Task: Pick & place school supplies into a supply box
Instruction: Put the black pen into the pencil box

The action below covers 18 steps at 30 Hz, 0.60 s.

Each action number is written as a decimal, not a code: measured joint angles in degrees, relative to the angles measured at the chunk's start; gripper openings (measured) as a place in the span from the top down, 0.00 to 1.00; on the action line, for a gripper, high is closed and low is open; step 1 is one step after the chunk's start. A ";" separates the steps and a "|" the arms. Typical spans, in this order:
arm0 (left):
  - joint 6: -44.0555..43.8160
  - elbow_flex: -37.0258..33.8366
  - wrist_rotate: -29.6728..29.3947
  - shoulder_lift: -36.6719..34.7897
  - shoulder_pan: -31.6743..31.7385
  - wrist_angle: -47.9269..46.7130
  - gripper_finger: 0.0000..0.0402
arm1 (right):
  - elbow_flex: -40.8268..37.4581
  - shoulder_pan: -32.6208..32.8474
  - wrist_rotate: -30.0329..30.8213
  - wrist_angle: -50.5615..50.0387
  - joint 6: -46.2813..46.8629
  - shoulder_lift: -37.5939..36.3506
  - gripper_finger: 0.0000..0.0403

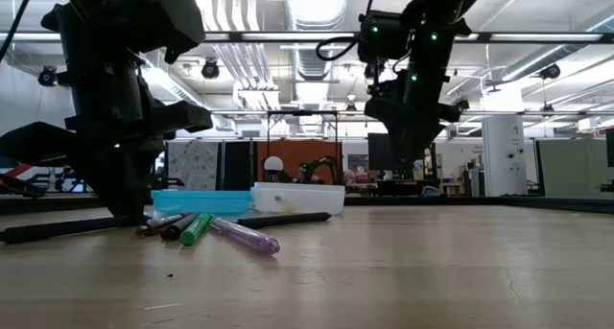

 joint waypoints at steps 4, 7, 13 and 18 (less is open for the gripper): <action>3.64 0.96 1.06 -2.40 0.71 -0.29 0.98 | -2.08 0.10 -0.04 2.13 0.03 -2.04 0.48; 4.47 1.17 1.04 -5.22 0.77 -2.52 0.98 | -3.08 0.06 -0.04 3.42 0.26 -3.54 0.48; 1.92 2.83 -5.50 -15.70 2.72 -2.34 0.98 | -4.17 -0.20 0.26 5.01 0.31 -6.19 0.48; 4.47 3.78 -15.82 -21.63 10.65 3.08 0.98 | -4.41 -0.50 1.42 5.63 0.42 -7.29 0.48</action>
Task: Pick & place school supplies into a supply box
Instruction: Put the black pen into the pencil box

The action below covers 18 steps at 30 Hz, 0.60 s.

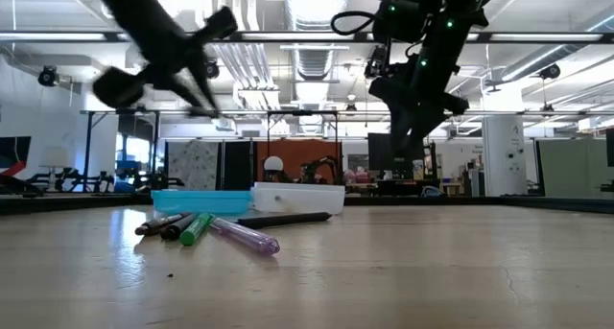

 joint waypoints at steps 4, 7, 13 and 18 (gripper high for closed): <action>10.60 0.03 1.78 2.27 10.64 11.71 0.98 | 0.11 -0.33 0.00 1.01 0.02 -0.01 0.48; 18.76 2.32 7.13 7.44 17.80 16.31 0.99 | 0.15 -0.47 0.04 1.50 0.02 -0.01 0.48; 28.54 10.26 12.93 19.95 26.19 15.99 0.99 | 0.13 -0.49 0.04 1.47 0.02 -0.01 0.48; 33.75 18.22 15.69 29.10 28.46 16.17 0.99 | 0.13 -0.49 0.04 1.36 0.02 -0.21 0.48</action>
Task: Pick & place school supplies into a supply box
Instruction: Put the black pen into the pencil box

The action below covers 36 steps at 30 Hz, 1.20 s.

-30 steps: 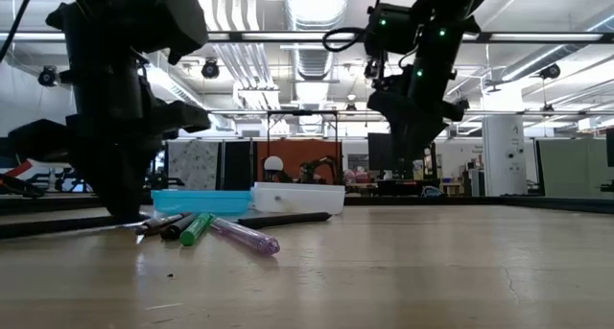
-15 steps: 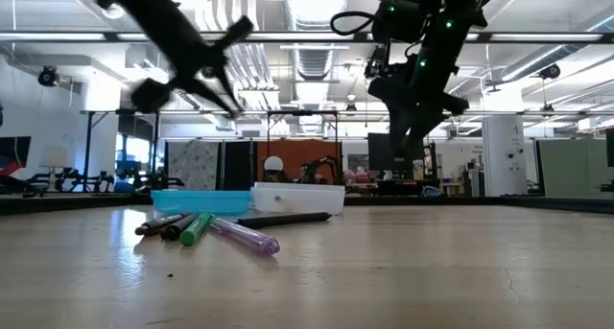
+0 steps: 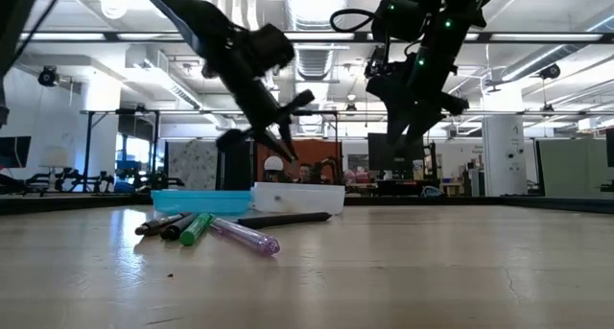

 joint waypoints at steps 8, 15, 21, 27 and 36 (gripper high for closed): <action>1.44 7.81 -0.74 8.41 0.03 -6.10 0.85 | -0.02 -0.01 0.00 -1.47 -0.01 -0.02 0.48; 7.79 7.83 -0.43 4.39 -0.25 -9.43 0.74 | -0.17 -0.03 -0.15 -2.60 -1.16 -0.02 0.48; 21.09 6.83 -0.07 -4.44 -5.06 -18.03 0.73 | -1.12 1.41 -6.36 0.37 -11.55 -0.04 0.48; 24.12 -1.51 -0.74 -15.78 -13.72 -18.63 0.73 | -2.27 6.65 -24.25 9.47 -31.61 0.73 0.48; 9.16 -17.41 -8.24 -30.16 -23.75 -13.72 0.73 | -0.29 17.16 -25.73 19.98 -51.60 9.59 0.48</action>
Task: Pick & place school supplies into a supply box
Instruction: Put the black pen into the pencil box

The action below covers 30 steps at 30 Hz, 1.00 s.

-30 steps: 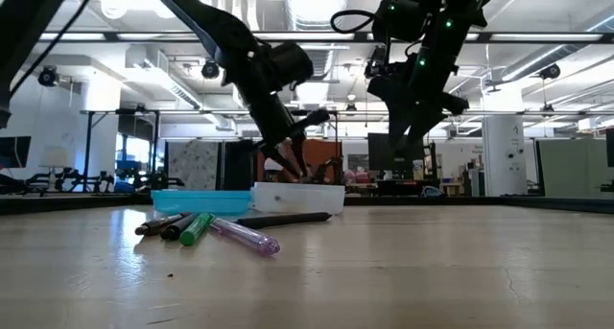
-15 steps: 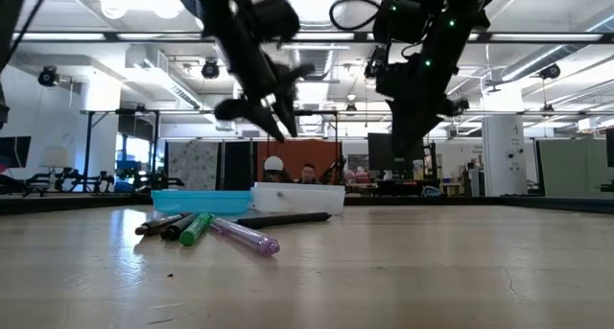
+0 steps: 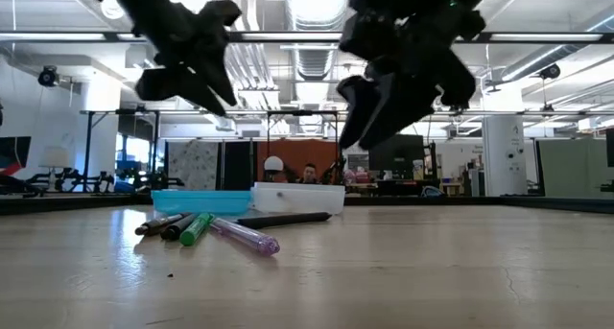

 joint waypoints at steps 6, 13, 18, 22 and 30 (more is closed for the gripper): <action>-4.08 -6.59 -1.38 -5.58 -2.63 5.82 0.73 | 8.81 0.46 -0.22 0.11 -0.91 9.34 0.48; -4.48 -8.73 -2.77 -8.15 -2.82 8.09 0.73 | 21.63 0.56 0.59 -12.84 -4.78 20.03 0.48; -1.79 -8.66 -2.77 -8.51 -2.84 8.19 0.73 | 26.61 0.76 1.73 -19.68 -7.99 25.33 0.50; -0.37 -8.66 -2.79 -8.51 -2.84 8.16 0.73 | 28.86 0.76 3.07 -20.13 -9.80 27.77 0.54; 1.07 -8.66 -2.80 -8.46 -2.82 8.06 0.73 | 28.40 -0.28 1.87 -22.35 -9.88 29.20 0.76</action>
